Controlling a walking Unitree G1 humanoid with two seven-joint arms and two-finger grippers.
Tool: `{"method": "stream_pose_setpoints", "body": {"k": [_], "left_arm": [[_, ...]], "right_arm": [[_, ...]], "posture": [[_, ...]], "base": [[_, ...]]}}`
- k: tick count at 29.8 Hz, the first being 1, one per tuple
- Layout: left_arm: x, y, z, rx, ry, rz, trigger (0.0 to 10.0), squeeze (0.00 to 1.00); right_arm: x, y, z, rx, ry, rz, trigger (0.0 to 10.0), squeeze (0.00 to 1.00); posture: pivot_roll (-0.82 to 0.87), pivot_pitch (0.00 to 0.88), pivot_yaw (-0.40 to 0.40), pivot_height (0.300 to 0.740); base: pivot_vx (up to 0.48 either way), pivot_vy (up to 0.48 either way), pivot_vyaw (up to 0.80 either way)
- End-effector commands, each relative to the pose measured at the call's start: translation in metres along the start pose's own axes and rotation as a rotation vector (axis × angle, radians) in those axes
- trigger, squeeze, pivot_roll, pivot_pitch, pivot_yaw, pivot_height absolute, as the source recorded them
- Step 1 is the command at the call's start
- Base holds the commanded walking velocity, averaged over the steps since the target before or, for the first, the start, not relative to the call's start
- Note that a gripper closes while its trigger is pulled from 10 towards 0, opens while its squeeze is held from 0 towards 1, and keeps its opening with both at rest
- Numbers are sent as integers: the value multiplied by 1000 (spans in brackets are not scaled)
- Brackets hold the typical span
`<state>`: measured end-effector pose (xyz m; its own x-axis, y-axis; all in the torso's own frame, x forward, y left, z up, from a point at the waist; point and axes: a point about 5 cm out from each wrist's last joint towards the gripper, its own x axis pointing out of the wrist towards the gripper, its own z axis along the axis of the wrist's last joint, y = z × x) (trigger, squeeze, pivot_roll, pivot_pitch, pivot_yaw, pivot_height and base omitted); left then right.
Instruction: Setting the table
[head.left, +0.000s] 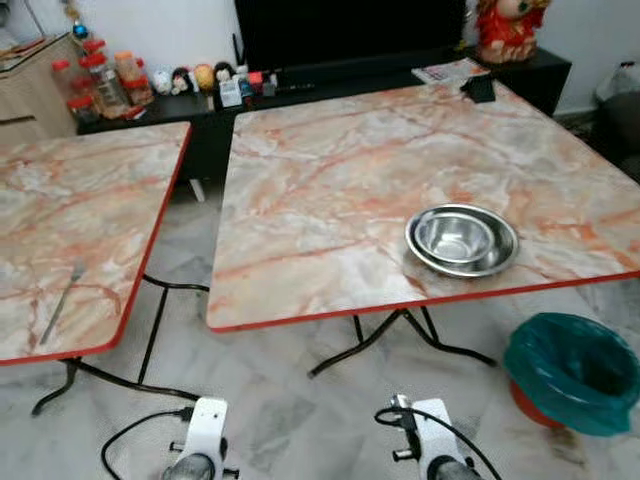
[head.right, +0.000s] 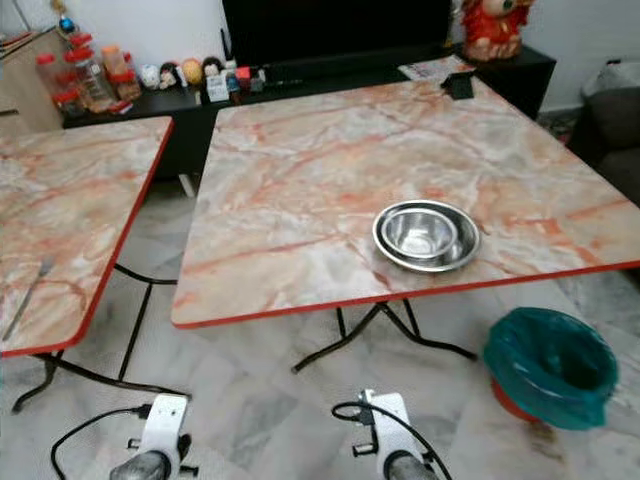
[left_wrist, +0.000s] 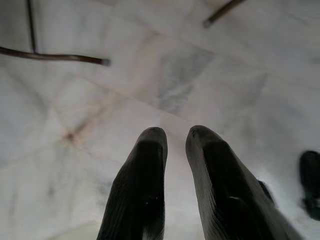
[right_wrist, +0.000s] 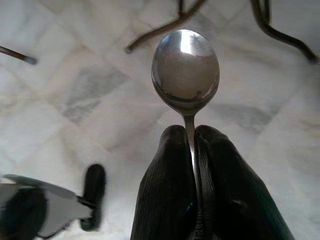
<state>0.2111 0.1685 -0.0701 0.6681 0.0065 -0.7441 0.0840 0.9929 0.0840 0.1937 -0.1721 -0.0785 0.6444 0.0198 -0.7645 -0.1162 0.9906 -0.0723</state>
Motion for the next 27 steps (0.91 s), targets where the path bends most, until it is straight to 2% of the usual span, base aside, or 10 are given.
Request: {"method": "stream_pose_setpoints", "body": {"k": [1,10,14,20,23,27], "left_arm": [[-2,7,-9,0,31,14,10000,0],[-2,-3,-9,-9,33,-4,10000,0],[-2,-2,-9,20,35,10,10000,0],[-2,-1,-11,35,45,15,10000,0],[-3,1,-13,51,56,22,10000,0],[-3,2,-14,59,57,22,10000,0]], "right_arm": [[1,4,1,9,-2,8,10000,0],[0,-4,1,-12,0,7,10000,0],[0,-4,3,-28,-4,9,10000,0],[1,-3,4,-42,-8,14,10000,0],[1,3,6,-51,-27,21,10000,0],[0,1,1,-9,-8,4,10000,0]], "posture": [[-65,0,91,740],[-72,0,45,740],[-74,0,45,740],[-74,0,45,740],[-93,0,69,740],[-93,0,73,740]], "base": [[0,0,0],[0,0,0],[0,0,0],[0,-259,0],[0,-304,485],[0,-304,136]]}}
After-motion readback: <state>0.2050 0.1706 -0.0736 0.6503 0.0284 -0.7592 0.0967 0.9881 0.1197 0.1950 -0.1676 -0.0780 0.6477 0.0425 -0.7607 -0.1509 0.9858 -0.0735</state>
